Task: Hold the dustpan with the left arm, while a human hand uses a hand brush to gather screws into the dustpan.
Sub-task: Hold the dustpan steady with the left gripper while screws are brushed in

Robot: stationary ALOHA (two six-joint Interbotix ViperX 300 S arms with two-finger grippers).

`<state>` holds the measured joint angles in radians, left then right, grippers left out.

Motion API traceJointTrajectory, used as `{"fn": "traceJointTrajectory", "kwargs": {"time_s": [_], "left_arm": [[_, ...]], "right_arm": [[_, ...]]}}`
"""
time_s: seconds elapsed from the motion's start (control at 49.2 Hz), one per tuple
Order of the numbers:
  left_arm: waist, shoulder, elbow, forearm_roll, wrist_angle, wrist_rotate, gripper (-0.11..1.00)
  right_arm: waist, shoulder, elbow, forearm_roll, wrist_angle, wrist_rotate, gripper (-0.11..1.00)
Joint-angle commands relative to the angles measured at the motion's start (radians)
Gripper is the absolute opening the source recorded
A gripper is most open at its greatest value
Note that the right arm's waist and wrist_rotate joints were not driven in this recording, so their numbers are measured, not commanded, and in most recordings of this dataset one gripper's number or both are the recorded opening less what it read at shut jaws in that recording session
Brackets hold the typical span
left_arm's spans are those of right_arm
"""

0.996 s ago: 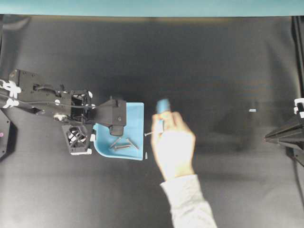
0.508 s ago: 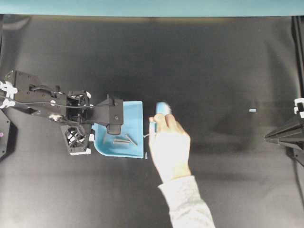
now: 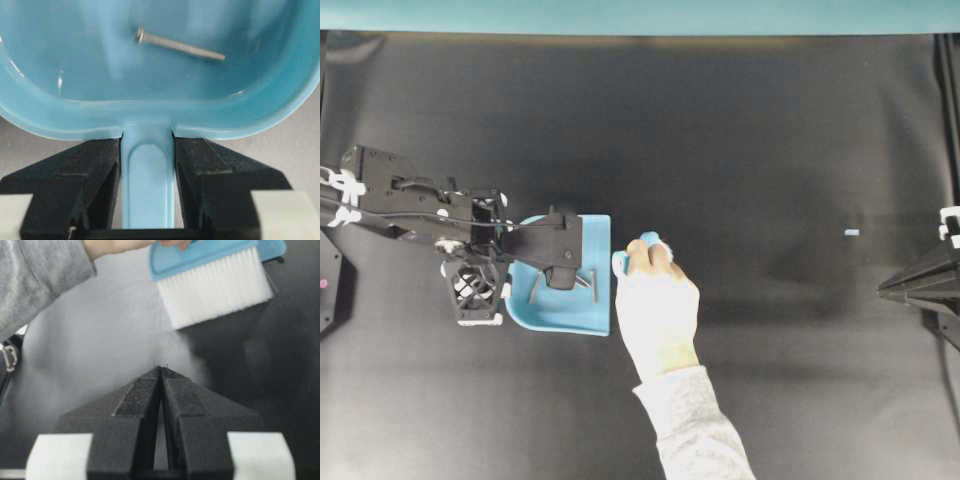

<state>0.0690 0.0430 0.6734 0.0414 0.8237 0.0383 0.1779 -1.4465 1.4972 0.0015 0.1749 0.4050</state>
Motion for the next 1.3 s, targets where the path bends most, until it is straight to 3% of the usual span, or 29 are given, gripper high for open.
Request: {"fn": "traceJointTrajectory", "kwargs": {"time_s": [0.0, 0.284, 0.406, 0.528, 0.711, 0.813, 0.975, 1.28], "left_arm": [[-0.003, -0.020, -0.028, 0.003, 0.011, 0.003, 0.30], [-0.002, 0.014, 0.014, 0.003, -0.123, 0.005, 0.30], [-0.003, 0.014, 0.064, 0.003, -0.249, -0.014, 0.30], [-0.003, 0.005, 0.120, 0.005, -0.428, -0.052, 0.30], [0.000, -0.037, 0.247, 0.003, -0.844, -0.078, 0.30], [0.003, -0.060, 0.301, 0.003, -0.997, -0.089, 0.30], [0.008, -0.066, 0.310, 0.003, -0.997, -0.117, 0.30], [0.006, -0.114, 0.339, 0.003, -1.012, -0.109, 0.30]], "right_arm": [[0.000, 0.005, -0.006, 0.002, -0.005, 0.000, 0.00], [0.000, 0.003, -0.006, 0.002, -0.005, -0.002, 0.00], [0.000, 0.003, -0.006, 0.002, -0.005, -0.002, 0.00], [0.000, 0.003, -0.005, 0.002, -0.005, 0.000, 0.00], [0.000, 0.003, -0.005, 0.002, -0.005, -0.002, 0.00], [0.000, 0.000, -0.006, 0.002, -0.005, -0.002, 0.00], [0.000, -0.008, -0.005, 0.002, -0.005, -0.002, 0.00], [0.000, -0.009, -0.005, 0.002, -0.003, -0.002, 0.00]]}}
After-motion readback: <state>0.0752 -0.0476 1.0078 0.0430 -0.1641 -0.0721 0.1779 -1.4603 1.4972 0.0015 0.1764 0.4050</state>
